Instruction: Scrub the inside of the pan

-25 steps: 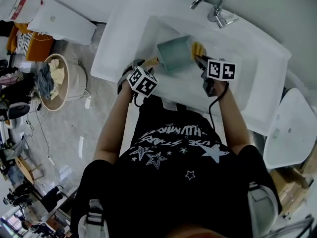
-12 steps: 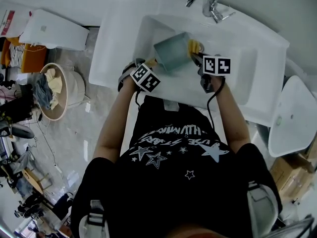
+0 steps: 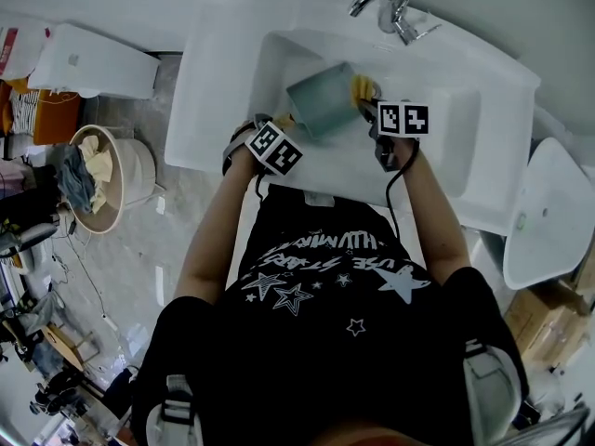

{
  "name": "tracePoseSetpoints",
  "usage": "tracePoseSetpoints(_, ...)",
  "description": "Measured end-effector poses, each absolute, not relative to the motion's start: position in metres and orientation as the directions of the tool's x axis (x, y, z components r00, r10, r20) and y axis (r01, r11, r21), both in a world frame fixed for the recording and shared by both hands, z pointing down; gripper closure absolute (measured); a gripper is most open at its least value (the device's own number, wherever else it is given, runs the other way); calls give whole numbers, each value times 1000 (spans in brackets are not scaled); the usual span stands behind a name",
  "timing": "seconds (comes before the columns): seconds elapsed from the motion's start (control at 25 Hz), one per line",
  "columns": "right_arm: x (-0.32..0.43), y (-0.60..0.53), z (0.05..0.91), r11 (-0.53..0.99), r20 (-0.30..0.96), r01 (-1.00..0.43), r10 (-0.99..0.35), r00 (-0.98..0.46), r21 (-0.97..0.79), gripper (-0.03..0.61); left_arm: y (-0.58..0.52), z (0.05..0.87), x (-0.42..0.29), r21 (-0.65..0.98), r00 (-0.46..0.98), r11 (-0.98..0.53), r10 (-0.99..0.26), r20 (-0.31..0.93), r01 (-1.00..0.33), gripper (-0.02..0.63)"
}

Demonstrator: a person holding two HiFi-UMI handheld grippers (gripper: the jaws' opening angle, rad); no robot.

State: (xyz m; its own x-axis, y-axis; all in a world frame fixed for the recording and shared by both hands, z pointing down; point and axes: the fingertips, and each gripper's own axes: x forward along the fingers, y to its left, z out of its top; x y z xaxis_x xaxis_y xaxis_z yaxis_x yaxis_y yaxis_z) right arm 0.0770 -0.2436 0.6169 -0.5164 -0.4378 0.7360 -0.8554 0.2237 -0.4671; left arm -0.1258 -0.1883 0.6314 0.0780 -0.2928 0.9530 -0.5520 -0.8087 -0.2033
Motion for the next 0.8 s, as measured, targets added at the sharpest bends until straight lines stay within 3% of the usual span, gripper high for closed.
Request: tracePoseSetpoints(0.8,58,-292,692,214,930,-953,-253,-266,-214,502,-192,632,-128,-118,114,-828,-214,970,-548,472)
